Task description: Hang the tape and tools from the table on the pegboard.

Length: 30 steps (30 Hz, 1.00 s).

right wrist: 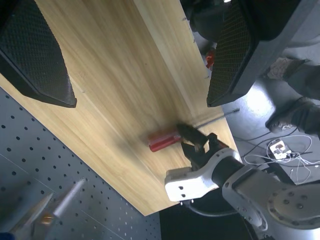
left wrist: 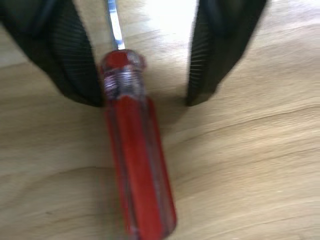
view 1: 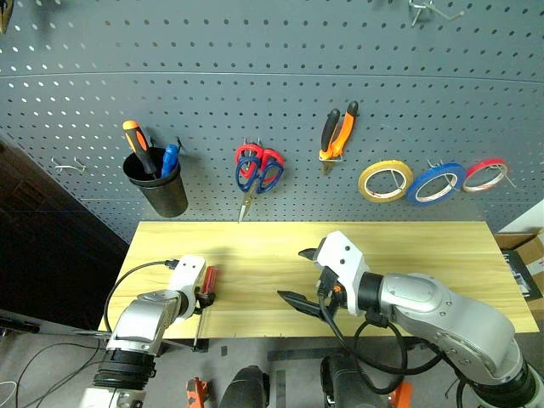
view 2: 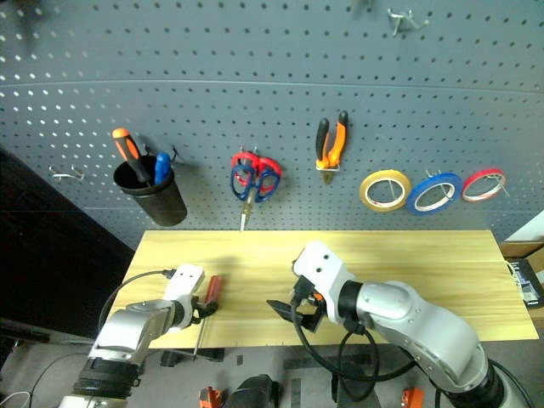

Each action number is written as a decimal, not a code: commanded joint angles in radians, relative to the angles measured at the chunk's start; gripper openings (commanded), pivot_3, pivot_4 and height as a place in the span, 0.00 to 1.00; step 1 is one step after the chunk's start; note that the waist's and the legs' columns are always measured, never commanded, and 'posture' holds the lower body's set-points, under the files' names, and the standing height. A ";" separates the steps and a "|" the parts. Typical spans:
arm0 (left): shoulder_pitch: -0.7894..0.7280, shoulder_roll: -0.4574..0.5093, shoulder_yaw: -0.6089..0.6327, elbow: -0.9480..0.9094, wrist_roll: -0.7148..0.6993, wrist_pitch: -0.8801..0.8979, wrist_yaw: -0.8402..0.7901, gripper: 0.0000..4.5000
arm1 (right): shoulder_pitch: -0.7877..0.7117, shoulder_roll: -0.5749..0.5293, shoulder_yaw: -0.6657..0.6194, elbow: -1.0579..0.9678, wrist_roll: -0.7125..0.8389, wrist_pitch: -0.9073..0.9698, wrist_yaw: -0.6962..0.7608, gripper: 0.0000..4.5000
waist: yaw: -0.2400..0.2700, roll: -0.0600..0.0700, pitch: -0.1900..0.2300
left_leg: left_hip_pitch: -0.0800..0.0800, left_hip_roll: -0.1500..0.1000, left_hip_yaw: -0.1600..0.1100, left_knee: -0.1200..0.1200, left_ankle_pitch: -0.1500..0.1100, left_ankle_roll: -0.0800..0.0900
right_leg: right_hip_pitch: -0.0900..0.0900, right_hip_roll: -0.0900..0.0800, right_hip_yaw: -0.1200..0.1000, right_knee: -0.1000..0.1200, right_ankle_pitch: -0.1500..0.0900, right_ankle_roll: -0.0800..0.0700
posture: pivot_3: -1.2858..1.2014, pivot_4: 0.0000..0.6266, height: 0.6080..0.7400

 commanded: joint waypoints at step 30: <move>-0.175 -0.074 0.195 -0.426 0.014 -0.867 0.159 0.20 | -0.130 -0.139 -0.256 0.050 0.042 -0.178 0.270 1.00 | 0.057 -0.011 -0.057 | 0.003 -0.002 0.002 0.002 0.000 0.000 | 0.003 0.004 0.000 -0.002 0.005 0.000 | 0.56 0.14 1.00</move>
